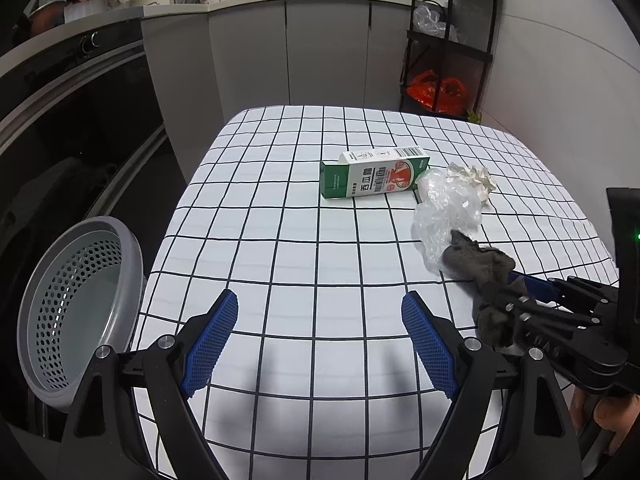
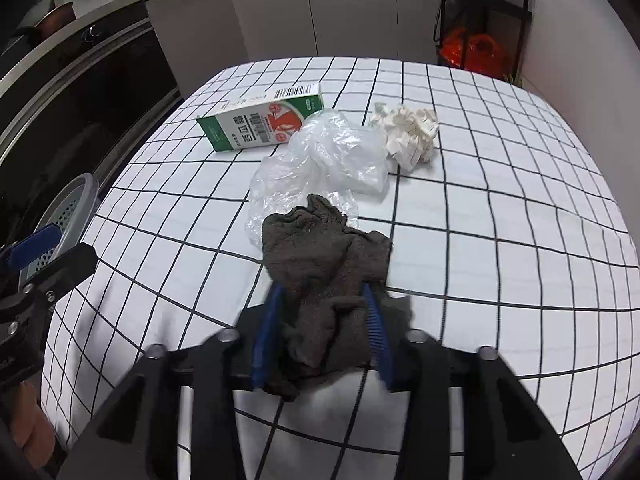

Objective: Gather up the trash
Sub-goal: 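Grasp the grey cloth with the right tool and lift it, then grasp the clear plastic bag with the left tool while the right tool holds the cloth, then carry the plastic bag and grey cloth over the wastebasket and open both tools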

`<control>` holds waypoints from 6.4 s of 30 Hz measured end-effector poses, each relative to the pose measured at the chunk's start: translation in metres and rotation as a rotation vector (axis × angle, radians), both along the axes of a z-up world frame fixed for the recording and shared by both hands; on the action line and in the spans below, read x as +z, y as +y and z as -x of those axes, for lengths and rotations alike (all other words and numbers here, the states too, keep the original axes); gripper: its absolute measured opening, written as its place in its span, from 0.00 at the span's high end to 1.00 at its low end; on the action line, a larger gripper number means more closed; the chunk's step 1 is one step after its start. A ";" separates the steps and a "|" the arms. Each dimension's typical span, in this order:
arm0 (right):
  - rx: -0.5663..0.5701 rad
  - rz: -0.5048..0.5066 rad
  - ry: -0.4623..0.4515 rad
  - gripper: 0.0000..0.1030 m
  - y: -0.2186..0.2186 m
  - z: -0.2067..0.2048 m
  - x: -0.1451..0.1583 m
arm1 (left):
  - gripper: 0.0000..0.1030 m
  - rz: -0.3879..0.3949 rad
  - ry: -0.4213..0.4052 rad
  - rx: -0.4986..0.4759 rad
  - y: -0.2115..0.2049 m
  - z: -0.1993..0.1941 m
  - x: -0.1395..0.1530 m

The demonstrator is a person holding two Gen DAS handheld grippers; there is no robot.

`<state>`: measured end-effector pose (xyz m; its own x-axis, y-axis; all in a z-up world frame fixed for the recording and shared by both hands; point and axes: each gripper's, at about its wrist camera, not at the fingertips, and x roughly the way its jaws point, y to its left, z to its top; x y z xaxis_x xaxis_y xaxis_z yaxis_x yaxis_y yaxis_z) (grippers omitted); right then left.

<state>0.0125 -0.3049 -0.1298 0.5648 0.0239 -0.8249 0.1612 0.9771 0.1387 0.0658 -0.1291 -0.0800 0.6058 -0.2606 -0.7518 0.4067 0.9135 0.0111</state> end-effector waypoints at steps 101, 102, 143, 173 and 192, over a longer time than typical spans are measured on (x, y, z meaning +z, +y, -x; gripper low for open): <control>-0.130 -0.135 -0.186 0.85 -0.089 0.038 0.065 | 0.73 0.023 0.161 -0.076 -0.148 -0.064 -0.060; -0.127 -0.134 -0.184 0.85 -0.088 0.038 0.064 | 0.87 0.033 0.170 -0.078 -0.145 -0.062 -0.059; 0.375 -0.208 -0.202 0.85 0.231 -0.061 0.089 | 0.89 -0.041 -0.098 0.435 0.242 -0.037 0.048; 0.535 -0.209 -0.071 0.84 0.327 -0.151 0.042 | 0.89 -0.009 0.020 0.516 0.302 -0.080 0.012; 0.516 -0.227 -0.094 0.67 0.323 -0.153 0.042 | 0.41 0.000 0.015 0.548 0.309 -0.077 0.013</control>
<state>0.1650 0.0183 -0.0874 0.5036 0.4869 -0.7137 -0.3519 0.8701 0.3452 0.1423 0.1799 -0.0667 0.6422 0.0903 -0.7612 -0.1290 0.9916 0.0087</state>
